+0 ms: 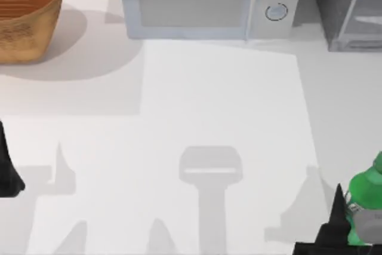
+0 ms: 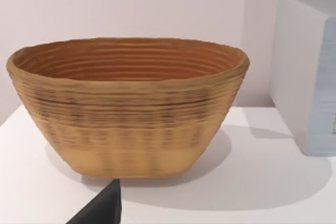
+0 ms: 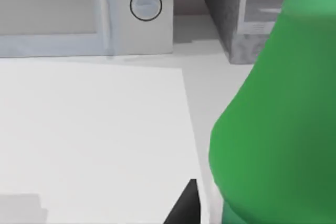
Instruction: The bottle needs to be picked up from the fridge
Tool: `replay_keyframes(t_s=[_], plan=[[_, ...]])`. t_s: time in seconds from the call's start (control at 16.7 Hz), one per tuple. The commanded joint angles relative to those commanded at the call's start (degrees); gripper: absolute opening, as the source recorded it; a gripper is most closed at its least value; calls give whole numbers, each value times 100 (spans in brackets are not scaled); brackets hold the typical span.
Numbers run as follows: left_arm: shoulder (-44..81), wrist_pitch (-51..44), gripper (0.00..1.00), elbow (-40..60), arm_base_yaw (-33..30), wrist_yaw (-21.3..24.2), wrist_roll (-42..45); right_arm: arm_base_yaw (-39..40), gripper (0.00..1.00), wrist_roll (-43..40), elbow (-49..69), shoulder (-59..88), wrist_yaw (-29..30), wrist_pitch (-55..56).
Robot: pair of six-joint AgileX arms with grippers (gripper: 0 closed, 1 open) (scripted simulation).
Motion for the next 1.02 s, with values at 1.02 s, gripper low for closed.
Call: replay_keyframes(t_s=[1.02], plan=[[0,0,100,0,0,0,0,459,0,-396,-119,1140,682,1428]])
